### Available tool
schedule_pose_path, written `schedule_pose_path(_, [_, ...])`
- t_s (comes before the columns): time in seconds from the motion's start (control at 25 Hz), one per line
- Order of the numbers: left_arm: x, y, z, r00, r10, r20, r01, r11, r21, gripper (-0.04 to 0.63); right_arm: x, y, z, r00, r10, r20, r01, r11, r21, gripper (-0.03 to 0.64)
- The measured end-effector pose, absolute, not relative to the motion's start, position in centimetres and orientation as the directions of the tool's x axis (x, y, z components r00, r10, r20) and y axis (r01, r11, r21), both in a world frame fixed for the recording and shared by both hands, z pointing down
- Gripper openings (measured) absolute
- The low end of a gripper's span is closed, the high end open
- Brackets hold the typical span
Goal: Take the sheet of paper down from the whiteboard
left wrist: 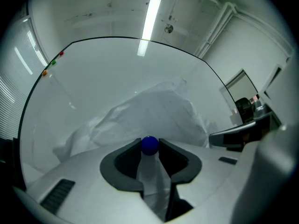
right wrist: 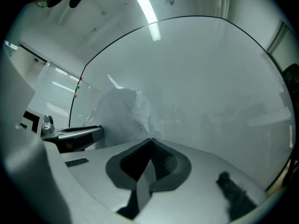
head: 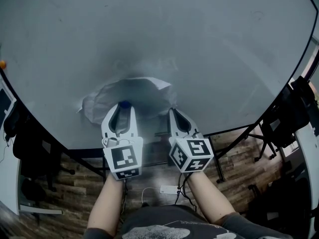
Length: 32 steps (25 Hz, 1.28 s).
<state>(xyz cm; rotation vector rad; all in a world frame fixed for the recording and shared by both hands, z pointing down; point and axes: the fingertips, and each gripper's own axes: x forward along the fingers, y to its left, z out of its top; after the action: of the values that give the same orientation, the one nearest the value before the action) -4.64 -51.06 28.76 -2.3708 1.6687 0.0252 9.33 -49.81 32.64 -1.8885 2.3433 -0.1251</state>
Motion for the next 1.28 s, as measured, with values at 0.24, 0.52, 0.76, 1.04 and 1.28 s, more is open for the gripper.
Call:
schedule_pose_path(0.24, [-4.9,-48.5,30.9,0.34,-0.934,-0.112,-0.93,-0.316,-0.187,0.124,10.2,-48.6,33.3,-0.213,-0.976,-0.036,-0.965,0.216,-0.149,0.021])
schedule_pose_path(0.52, [-5.2,-43.2,33.6,0.298,-0.953,-0.052,-0.94,-0.284,-0.189,0.124,12.2,-45.1,35.1,-0.224,-0.975,-0.001,-0.96,0.221,-0.171,0.021])
schedule_pose_path(0.76, [-3.7,-38.0,35.1,0.272,-0.962,-0.021,-0.944,-0.263,-0.201,0.124,14.9,-40.3,36.8,-0.241,-0.97,0.031,-0.96,0.234,-0.153,0.021])
schedule_pose_path(1.04, [-0.4,-31.7,36.5,0.238,-0.971,-0.001,-0.955,-0.234,-0.184,0.124,18.8,-34.1,38.7,-0.273,-0.96,0.062,-0.951,0.26,-0.167,0.021])
schedule_pose_path(1.28, [1.6,-26.6,37.3,0.226,-0.974,0.019,-0.958,-0.225,-0.18,0.124,20.8,-29.1,40.8,-0.308,-0.946,0.103,-0.942,0.288,-0.172,0.021])
